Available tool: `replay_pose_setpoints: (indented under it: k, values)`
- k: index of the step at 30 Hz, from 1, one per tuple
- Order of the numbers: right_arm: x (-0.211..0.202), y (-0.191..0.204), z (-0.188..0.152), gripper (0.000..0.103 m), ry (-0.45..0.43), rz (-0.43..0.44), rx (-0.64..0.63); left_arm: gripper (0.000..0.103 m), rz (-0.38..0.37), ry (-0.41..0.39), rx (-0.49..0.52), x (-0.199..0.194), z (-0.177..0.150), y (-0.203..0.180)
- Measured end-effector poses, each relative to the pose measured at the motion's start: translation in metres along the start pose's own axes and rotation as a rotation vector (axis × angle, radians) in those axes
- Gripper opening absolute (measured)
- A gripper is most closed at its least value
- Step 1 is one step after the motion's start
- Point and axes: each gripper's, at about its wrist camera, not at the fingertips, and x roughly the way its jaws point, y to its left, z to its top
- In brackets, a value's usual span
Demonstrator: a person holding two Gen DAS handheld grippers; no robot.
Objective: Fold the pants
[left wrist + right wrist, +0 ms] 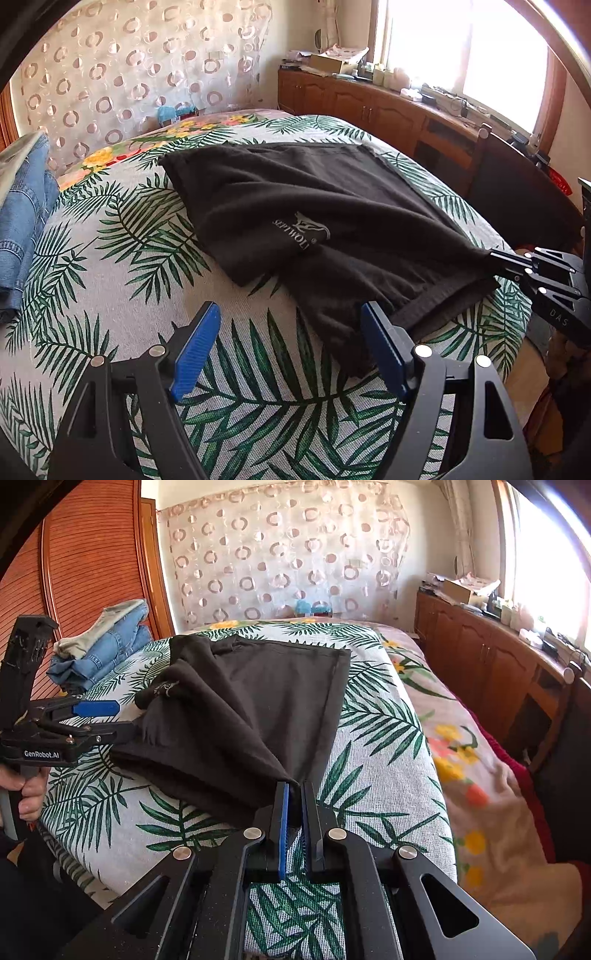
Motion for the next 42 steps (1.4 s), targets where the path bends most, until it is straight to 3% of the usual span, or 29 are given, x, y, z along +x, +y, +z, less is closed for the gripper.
replay_pose_setpoints:
  k: [7, 13, 23, 31, 35, 42]
  values:
    - [-0.003, -0.005, 0.005, 0.006, 0.015, 0.014, 0.020, 0.079, -0.012, 0.017, -0.016, 0.004, -0.002, 0.003]
    - [-0.010, -0.004, 0.000, 0.006, 0.017, 0.014, 0.014, 0.079, -0.005, -0.031, -0.037, -0.011, -0.001, 0.012]
    - [-0.016, 0.013, 0.022, 0.045, -0.058, 0.006, -0.014, 0.079, 0.054, -0.142, -0.101, -0.057, 0.000, 0.051]
    - [0.011, 0.039, 0.048, 0.046, -0.061, 0.094, -0.065, 0.079, 0.097, -0.195, -0.126, -0.083, -0.006, 0.073]
    - [0.029, 0.048, 0.064, 0.056, -0.045, 0.137, -0.089, 0.079, 0.113, -0.210, -0.133, -0.089, -0.007, 0.079]
    - [0.061, 0.068, 0.086, 0.056, 0.014, 0.196, -0.160, 0.079, 0.130, -0.228, -0.147, -0.096, -0.008, 0.089]
